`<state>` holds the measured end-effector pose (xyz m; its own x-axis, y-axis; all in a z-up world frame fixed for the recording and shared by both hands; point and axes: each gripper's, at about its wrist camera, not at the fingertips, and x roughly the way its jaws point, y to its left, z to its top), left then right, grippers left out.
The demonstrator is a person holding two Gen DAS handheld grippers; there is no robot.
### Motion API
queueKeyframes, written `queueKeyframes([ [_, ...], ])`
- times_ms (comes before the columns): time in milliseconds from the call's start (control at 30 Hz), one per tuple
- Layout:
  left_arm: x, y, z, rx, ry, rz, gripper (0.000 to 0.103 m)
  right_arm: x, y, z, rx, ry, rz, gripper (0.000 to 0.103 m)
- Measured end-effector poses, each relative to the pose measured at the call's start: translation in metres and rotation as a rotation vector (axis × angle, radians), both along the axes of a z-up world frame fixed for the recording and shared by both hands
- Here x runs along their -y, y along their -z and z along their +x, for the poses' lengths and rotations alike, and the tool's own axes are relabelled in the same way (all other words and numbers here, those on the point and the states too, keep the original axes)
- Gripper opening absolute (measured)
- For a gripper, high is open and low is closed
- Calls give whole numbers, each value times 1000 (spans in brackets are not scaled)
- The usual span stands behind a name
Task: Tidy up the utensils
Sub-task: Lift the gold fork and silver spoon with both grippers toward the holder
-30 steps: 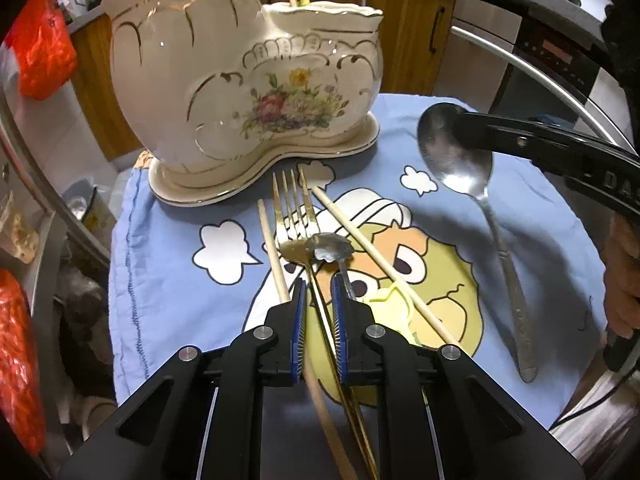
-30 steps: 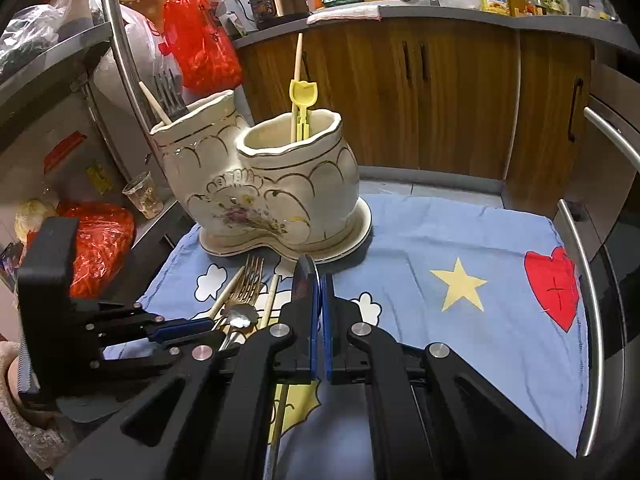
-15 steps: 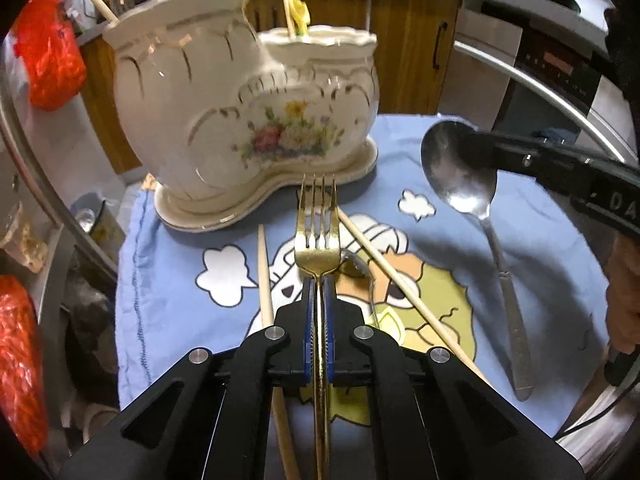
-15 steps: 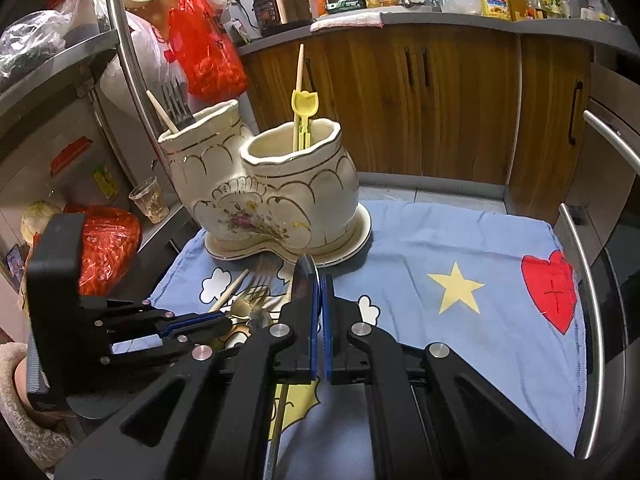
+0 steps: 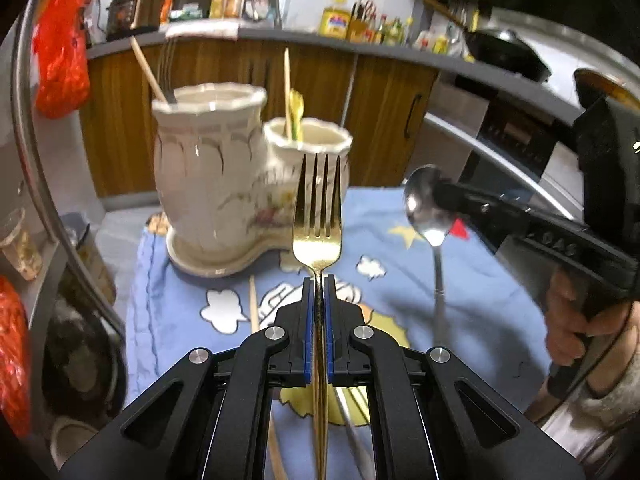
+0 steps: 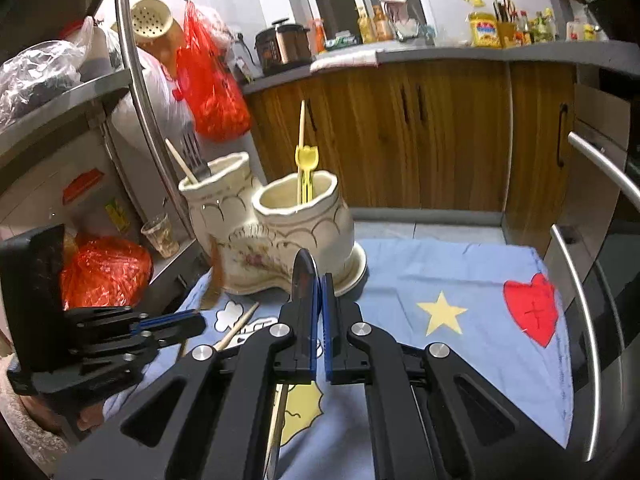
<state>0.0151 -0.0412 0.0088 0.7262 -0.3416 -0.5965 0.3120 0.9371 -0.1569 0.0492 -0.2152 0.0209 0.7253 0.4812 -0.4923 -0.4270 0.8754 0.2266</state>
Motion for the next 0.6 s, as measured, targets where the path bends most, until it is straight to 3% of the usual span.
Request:
queueKeyframes([
  [300,-16,-21,-13,58,22,-55,5,-4,-18,-15,92,2,8,2],
  [600,-29,-54,-27,190,16,-72,5,-9,-34,-22,158,-6,38,2],
])
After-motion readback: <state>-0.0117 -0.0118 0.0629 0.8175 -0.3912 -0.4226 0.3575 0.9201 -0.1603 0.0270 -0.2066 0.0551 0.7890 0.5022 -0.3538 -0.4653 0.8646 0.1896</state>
